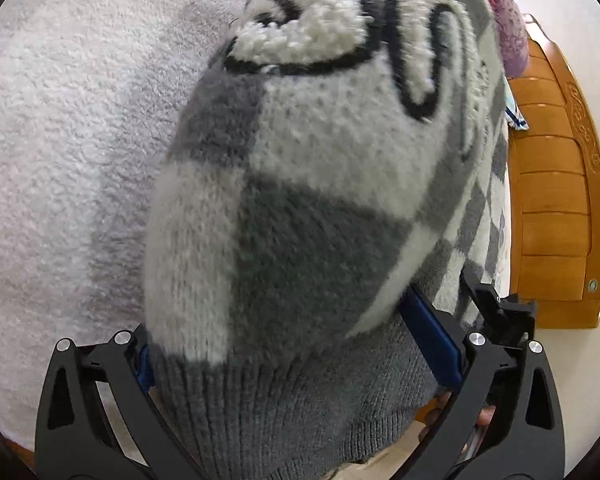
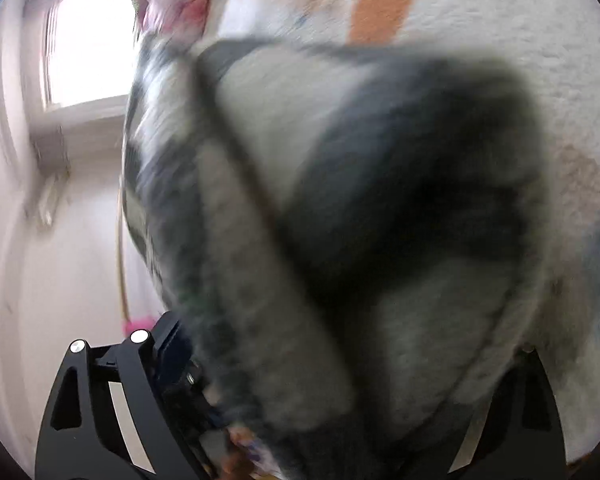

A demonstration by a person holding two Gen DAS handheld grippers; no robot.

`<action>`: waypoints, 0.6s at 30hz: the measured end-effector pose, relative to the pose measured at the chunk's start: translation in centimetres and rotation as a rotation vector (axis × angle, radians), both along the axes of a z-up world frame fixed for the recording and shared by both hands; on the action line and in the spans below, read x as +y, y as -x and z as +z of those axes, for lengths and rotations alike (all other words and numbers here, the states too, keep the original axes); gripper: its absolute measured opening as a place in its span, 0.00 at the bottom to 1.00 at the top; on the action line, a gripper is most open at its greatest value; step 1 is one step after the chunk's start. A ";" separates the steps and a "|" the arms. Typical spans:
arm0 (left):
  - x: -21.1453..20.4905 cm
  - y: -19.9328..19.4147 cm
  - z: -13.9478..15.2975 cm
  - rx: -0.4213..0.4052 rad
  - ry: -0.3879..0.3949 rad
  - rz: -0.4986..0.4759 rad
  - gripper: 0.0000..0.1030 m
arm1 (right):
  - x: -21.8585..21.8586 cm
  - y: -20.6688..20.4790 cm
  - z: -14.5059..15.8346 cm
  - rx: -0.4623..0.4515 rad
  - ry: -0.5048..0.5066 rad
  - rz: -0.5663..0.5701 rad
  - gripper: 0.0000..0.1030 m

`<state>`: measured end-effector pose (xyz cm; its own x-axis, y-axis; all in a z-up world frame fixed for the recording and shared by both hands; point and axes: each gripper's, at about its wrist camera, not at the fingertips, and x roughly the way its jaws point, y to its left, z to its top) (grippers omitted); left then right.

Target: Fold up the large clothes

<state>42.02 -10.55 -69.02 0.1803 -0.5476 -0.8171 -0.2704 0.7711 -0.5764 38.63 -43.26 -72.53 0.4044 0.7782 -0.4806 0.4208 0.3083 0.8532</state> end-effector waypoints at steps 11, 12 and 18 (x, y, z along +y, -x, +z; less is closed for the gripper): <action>-0.1 -0.6 7.5 -0.145 -0.054 -0.089 0.32 | 2.3 0.0 11.1 -0.137 0.212 0.071 0.43; -0.4 -1.0 8.9 -0.170 -0.061 -0.115 0.32 | 2.6 0.0 12.8 -0.165 0.225 0.069 0.43; -2.2 -0.9 15.0 -0.260 -0.034 -0.220 0.31 | 2.7 2.2 21.0 -0.265 0.326 0.020 0.42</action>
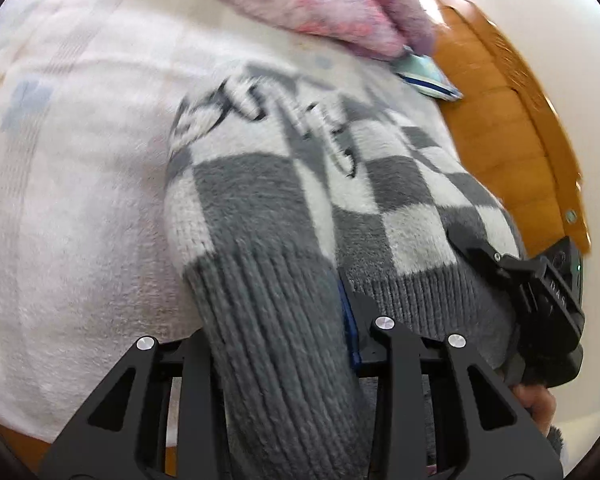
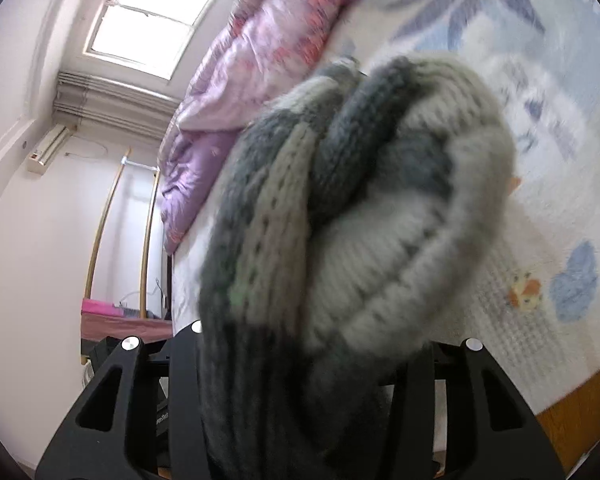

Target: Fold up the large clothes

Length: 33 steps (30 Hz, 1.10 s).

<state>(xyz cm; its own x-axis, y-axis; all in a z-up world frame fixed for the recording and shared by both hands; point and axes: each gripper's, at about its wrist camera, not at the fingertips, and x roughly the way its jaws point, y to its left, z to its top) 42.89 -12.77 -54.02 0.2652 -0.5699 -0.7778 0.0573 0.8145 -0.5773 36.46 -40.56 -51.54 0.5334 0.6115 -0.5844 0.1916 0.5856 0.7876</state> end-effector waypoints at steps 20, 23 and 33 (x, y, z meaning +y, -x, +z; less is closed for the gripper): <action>-28.1 23.0 9.5 -0.132 0.122 -0.779 0.31 | -19.4 38.6 12.0 -0.084 0.145 -0.731 0.42; -34.5 30.3 9.3 -0.131 0.158 -0.887 0.31 | -23.9 47.2 12.0 -0.083 0.176 -0.836 0.42; -53.1 53.9 7.6 -0.062 0.297 -1.076 0.31 | -35.6 72.7 12.7 -0.075 0.288 -1.044 0.42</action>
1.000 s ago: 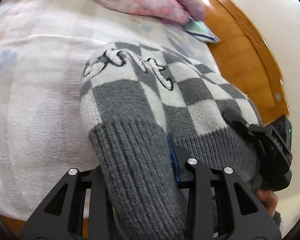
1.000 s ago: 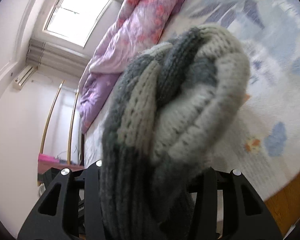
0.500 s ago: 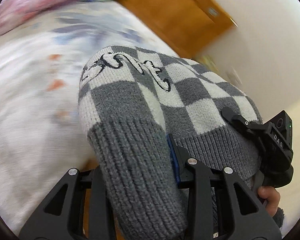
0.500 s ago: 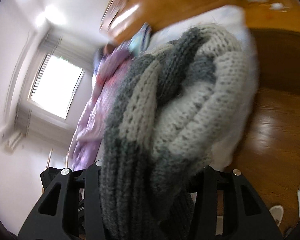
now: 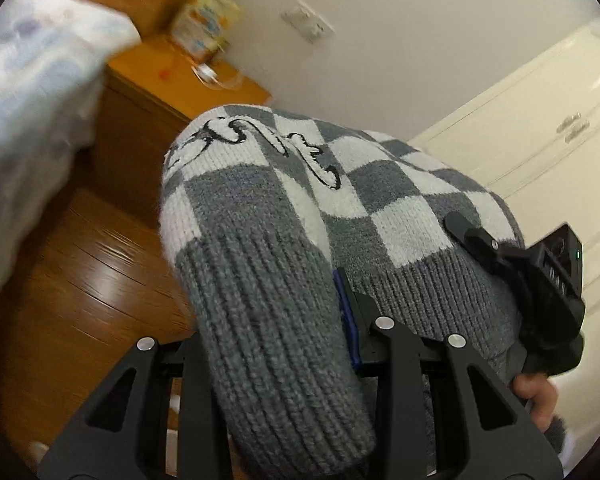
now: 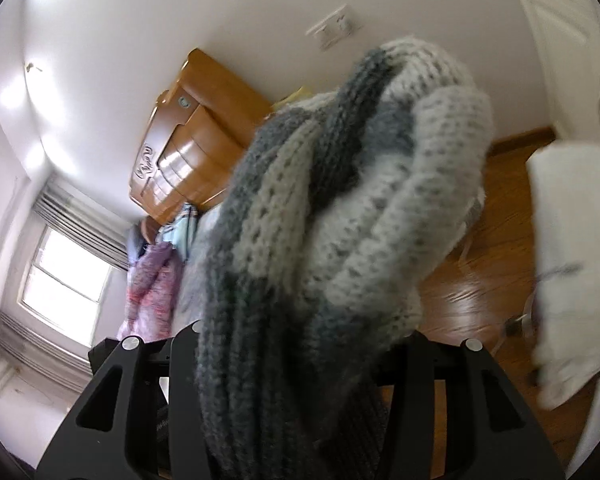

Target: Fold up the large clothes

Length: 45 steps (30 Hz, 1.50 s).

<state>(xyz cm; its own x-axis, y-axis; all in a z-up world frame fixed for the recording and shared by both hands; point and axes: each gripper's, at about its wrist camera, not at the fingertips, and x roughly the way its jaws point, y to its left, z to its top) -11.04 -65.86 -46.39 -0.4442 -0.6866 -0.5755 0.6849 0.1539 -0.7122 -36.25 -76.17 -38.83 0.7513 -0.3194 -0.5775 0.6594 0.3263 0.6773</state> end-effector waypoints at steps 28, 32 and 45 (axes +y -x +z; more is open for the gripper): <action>4.7 -42.3 -0.1 -0.395 -0.043 0.605 0.31 | -2.9 -50.4 -6.4 -0.300 -0.071 0.648 0.41; 3.5 -51.7 -2.3 -0.480 -0.061 0.675 0.31 | -3.8 -61.4 -9.9 -0.321 -0.099 0.706 0.41; 1.4 -55.5 -21.2 -0.208 -0.400 0.639 0.55 | -6.8 -68.6 -27.9 0.394 -0.286 0.694 0.66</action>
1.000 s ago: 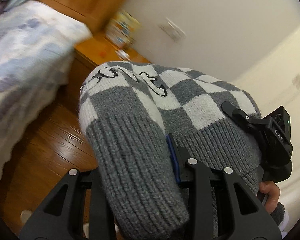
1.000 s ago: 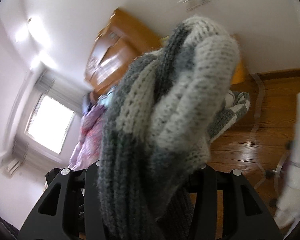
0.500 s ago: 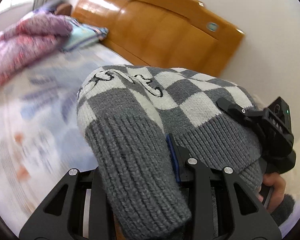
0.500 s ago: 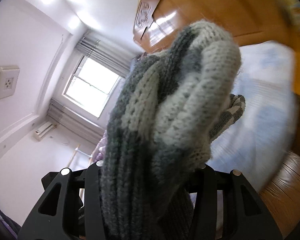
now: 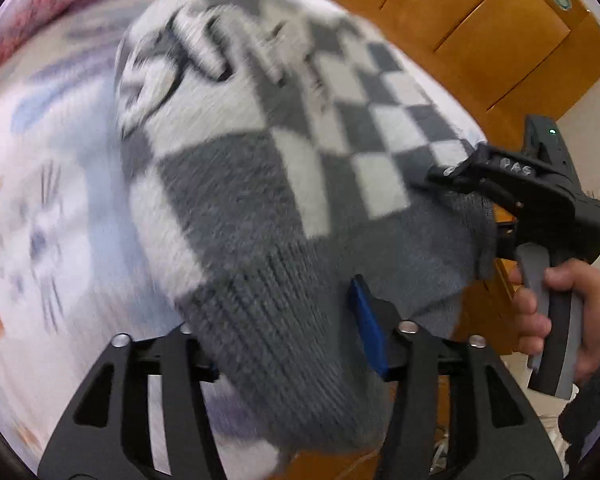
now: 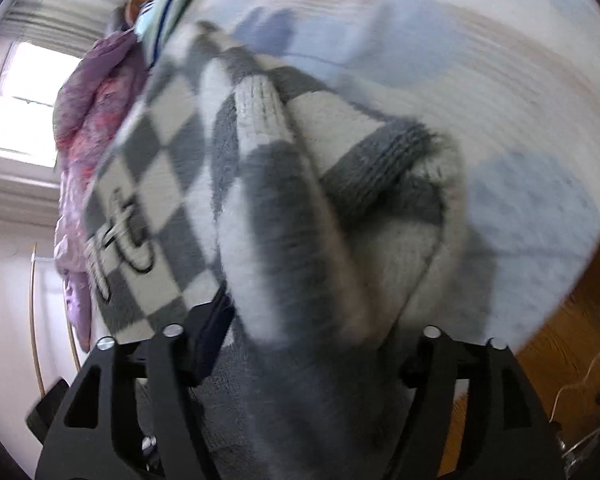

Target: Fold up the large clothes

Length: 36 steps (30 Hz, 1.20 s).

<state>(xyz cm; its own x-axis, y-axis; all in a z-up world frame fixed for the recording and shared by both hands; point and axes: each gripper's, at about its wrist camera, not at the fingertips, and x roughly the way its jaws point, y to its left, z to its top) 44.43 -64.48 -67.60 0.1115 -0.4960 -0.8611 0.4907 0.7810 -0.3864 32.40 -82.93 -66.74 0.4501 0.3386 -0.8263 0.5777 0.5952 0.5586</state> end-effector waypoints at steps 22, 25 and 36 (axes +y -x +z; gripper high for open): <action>10.4 10.8 19.6 -0.337 -0.147 0.122 0.89 | 10.7 7.6 22.2 -0.087 0.603 0.202 0.78; 12.5 14.0 23.9 -0.380 -0.148 0.175 0.89 | 12.9 9.9 26.3 -0.146 0.632 0.207 0.82; 20.0 26.6 39.3 -0.488 -0.102 0.276 0.95 | 20.9 21.7 41.0 -0.314 0.662 0.249 0.91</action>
